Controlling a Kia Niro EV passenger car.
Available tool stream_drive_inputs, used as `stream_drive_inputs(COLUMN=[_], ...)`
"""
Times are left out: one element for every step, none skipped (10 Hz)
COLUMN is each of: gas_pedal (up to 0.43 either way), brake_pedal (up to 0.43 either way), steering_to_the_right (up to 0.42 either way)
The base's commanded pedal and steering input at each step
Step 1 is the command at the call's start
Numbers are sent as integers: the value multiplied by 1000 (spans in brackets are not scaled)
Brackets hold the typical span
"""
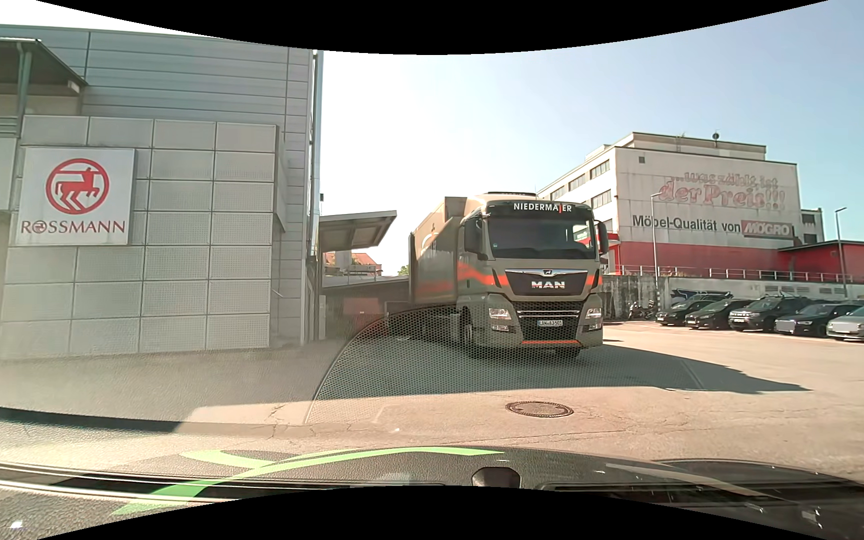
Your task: Follow the waypoints while adhering to traffic rules and regulations
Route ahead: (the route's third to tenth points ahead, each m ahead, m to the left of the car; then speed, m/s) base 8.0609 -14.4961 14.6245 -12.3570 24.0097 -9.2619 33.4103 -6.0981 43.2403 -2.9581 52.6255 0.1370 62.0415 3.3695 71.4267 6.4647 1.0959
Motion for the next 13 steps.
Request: stream_drive_inputs(gas_pedal=[228, 228, 228, 228, 228, 228, 228, 228, 240, 240, 240, 240, 240], brake_pedal=[110, 110, 110, 110, 110, 110, 104, 98, 73, 49, 30, 6, 0], steering_to_the_right=[565, 566, 569, 577, 580, 587, 592, 595, 598, 598, 598, 598, 594])
